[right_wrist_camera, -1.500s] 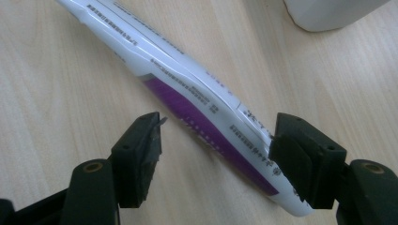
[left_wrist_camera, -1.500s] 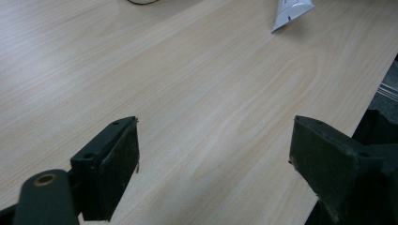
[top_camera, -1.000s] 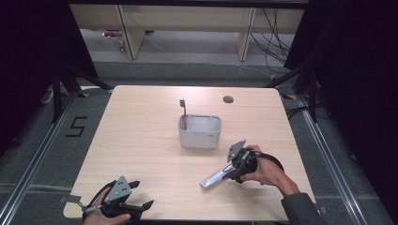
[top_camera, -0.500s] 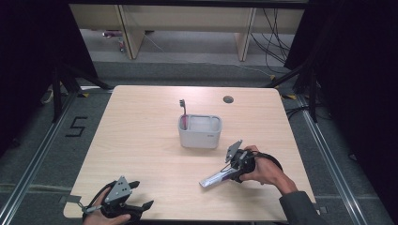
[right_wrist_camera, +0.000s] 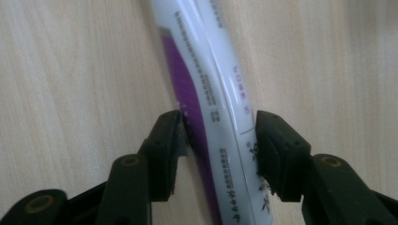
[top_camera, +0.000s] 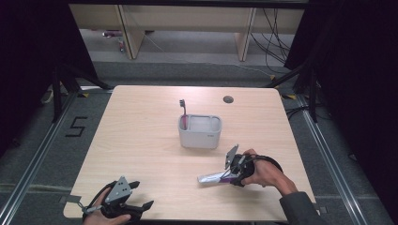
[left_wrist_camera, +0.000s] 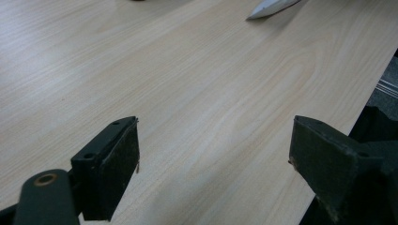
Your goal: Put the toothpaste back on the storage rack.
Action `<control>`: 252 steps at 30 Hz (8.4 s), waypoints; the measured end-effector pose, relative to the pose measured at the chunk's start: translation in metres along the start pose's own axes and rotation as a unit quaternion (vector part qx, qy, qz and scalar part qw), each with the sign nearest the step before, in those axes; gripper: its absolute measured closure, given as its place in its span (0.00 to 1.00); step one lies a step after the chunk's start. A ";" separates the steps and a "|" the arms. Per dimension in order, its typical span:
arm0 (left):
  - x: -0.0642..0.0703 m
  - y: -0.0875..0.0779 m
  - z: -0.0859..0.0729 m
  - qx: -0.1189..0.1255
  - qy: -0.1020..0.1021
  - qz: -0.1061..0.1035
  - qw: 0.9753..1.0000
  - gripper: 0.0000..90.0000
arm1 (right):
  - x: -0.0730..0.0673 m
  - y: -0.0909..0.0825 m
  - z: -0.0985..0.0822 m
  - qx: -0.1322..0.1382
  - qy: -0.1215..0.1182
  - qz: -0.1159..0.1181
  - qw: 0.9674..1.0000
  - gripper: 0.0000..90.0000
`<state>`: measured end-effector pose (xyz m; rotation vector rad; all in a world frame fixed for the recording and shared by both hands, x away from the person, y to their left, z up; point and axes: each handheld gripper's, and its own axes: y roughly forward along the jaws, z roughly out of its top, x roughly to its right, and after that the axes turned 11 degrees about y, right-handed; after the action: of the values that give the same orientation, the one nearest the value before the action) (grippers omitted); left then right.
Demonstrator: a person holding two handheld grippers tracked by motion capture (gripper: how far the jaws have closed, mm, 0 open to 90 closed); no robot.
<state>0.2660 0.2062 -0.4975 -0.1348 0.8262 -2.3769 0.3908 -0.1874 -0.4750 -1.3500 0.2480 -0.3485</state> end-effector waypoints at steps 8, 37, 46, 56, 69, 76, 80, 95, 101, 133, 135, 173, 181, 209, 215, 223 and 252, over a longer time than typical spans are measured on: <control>0.000 0.000 0.000 -0.003 0.003 0.000 1.000 0.18 | -0.005 0.001 0.004 -0.018 -0.006 0.011 1.000 0.69; 0.001 0.000 0.000 0.001 0.006 -0.007 1.000 0.18 | -0.012 0.003 0.022 -0.028 0.019 0.027 0.999 0.74; 0.002 0.000 0.000 0.000 0.006 -0.002 1.000 0.18 | -0.019 0.001 0.024 -0.040 0.038 0.018 0.998 0.83; 0.000 0.000 -0.001 0.001 0.010 -0.004 1.000 0.18 | -0.020 0.001 0.024 -0.032 0.023 -0.008 0.999 0.85; 0.001 0.000 -0.001 0.003 0.006 -0.005 1.000 0.18 | -0.015 -0.034 0.010 0.099 0.071 0.013 0.992 0.85; -0.001 -0.002 0.000 -0.005 0.011 -0.009 1.000 0.18 | -0.007 -0.047 0.004 0.184 0.099 0.014 0.978 0.85; 0.000 -0.001 0.000 0.000 0.005 -0.010 1.000 0.18 | -0.009 -0.052 0.004 0.222 0.121 0.009 0.967 0.85; 0.000 -0.001 0.000 0.002 0.007 -0.011 1.000 0.18 | 0.003 -0.073 0.005 0.330 0.164 0.026 0.929 0.86; 0.000 -0.001 0.000 0.002 0.009 -0.009 1.000 0.18 | 0.010 -0.083 0.008 0.370 0.180 0.012 0.911 0.86; 0.003 -0.001 0.001 -0.002 0.021 -0.010 1.000 0.18 | 0.027 -0.101 0.056 0.471 0.211 -0.006 0.857 0.86; 0.003 -0.001 0.001 -0.001 0.019 -0.010 1.000 0.18 | 0.029 -0.102 0.061 0.477 0.214 -0.003 0.853 0.86; 0.003 -0.005 0.001 -0.004 0.024 -0.011 1.000 0.18 | 0.061 -0.085 0.113 0.506 0.248 -0.018 0.826 0.85; 0.004 -0.005 0.000 0.006 0.014 -0.018 1.000 0.18 | 0.068 -0.070 0.116 0.504 0.255 -0.027 0.825 0.85; 0.002 -0.007 -0.002 0.005 0.022 -0.014 1.000 0.18 | 0.070 -0.031 0.116 0.485 0.264 -0.023 0.833 0.85; 0.003 -0.007 -0.002 0.008 0.018 -0.015 1.000 0.18 | 0.067 -0.025 0.115 0.480 0.267 -0.026 0.835 0.85; 0.002 -0.007 -0.002 0.002 0.017 -0.018 1.000 0.18 | 0.067 -0.019 0.117 0.474 0.256 -0.029 0.842 0.85; 0.002 -0.010 -0.003 0.002 0.023 -0.010 1.000 0.18 | 0.062 -0.032 0.109 0.468 0.268 -0.012 0.842 0.67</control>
<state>0.2585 0.2129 -0.4947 -0.0890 0.8452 -2.4087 0.4849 -0.1183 -0.4198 -0.2602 0.4491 -0.7530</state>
